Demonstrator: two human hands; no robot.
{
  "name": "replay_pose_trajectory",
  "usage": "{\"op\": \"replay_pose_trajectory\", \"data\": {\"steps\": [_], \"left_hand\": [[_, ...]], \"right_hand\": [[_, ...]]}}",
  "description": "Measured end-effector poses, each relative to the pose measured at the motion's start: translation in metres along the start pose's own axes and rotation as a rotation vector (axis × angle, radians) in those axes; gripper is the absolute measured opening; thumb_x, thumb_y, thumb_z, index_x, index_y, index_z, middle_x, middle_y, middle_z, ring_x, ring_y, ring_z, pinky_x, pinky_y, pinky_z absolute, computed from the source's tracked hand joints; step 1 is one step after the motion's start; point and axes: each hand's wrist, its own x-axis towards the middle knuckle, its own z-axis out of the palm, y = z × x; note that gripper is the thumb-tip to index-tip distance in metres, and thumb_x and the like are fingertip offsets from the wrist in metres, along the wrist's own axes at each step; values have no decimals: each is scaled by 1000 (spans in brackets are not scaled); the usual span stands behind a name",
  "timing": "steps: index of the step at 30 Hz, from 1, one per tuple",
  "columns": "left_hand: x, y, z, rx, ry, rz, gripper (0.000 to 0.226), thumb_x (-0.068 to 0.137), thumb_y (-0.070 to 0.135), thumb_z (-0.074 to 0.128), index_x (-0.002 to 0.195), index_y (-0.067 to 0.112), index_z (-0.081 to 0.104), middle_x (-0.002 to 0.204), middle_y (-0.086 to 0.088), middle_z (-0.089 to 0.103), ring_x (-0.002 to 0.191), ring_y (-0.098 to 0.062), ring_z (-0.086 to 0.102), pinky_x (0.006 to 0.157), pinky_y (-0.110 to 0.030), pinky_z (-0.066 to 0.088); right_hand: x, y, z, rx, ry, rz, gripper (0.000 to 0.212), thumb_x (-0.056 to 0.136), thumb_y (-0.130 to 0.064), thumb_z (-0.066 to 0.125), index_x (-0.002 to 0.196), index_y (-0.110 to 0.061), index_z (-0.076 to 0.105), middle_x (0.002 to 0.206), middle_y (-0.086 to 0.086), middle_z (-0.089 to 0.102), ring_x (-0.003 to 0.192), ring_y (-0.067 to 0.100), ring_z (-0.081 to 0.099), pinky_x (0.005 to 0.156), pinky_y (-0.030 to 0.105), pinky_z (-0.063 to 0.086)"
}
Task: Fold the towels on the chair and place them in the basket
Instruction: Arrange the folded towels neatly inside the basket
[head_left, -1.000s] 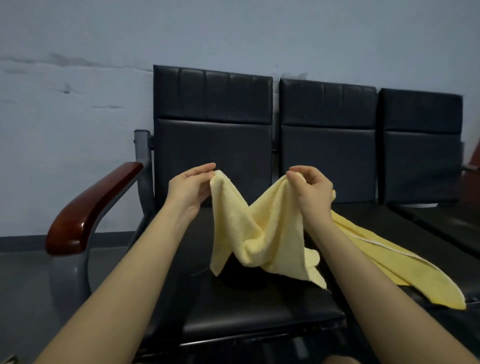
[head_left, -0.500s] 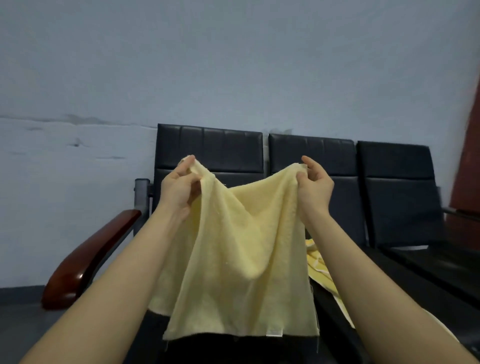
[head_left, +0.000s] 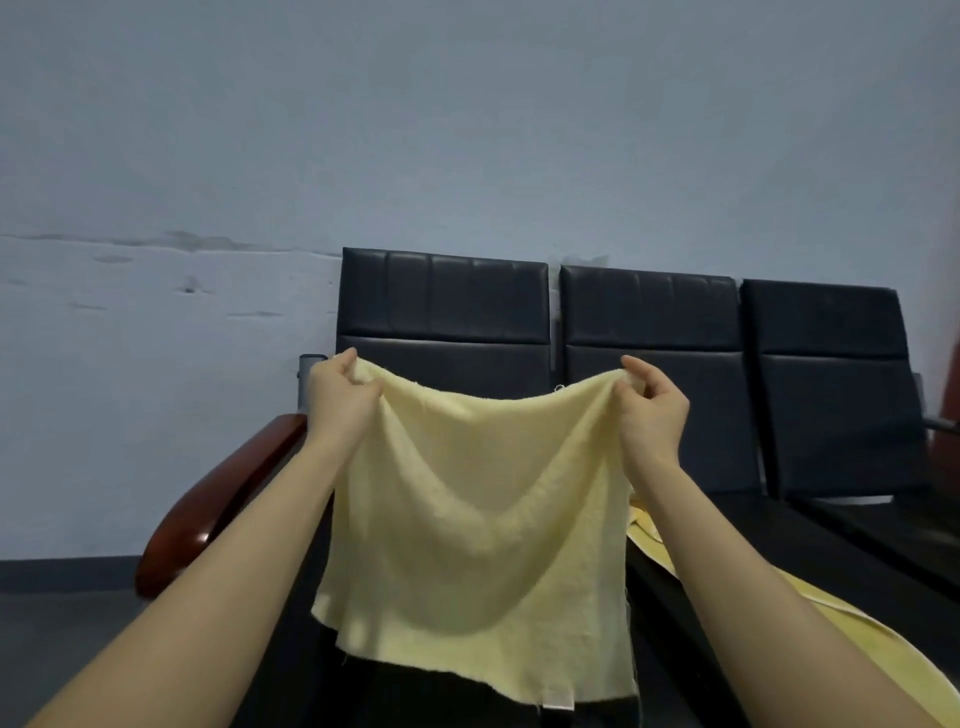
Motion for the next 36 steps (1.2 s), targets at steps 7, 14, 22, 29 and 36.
{"op": "replay_pose_trajectory", "data": {"steps": [7,14,22,29,36], "left_hand": [[3,-24,-2,453,-8,139,31,96,3,46,123,2,61,129,-17,53,121,-30,48,99,-32,37],[-7,-44,-12,651,109,145,24,95,27,55,104,10,70,116,-8,48,105,-29,48,85,-42,44],[-5,-69,-4,336,91,-86,15,90,26,57,82,17,66,62,-4,67,72,-23,66,74,-42,55],[19,-91,31,261,66,-91,9,91,23,54,84,21,60,102,-7,62,86,-22,59,73,-35,47],[68,-44,57,-6,147,38,9,96,24,49,93,18,54,114,-8,55,85,-12,50,71,-24,39]], "right_hand": [[-2,22,-6,-320,-43,-106,15,93,-16,59,105,-16,68,109,1,63,105,14,56,91,27,44],[-16,37,-10,-498,-27,-106,11,92,-25,62,94,-17,69,107,-6,41,87,9,49,76,32,40],[-13,64,-3,-330,-45,38,8,95,-17,57,93,-18,64,101,8,63,73,20,67,49,16,48],[9,95,22,-259,-82,67,9,96,-21,55,91,-27,59,113,9,58,94,19,62,74,37,59],[58,56,50,-139,-60,-113,5,100,-21,48,99,-23,53,118,3,49,98,12,51,83,27,43]]}}
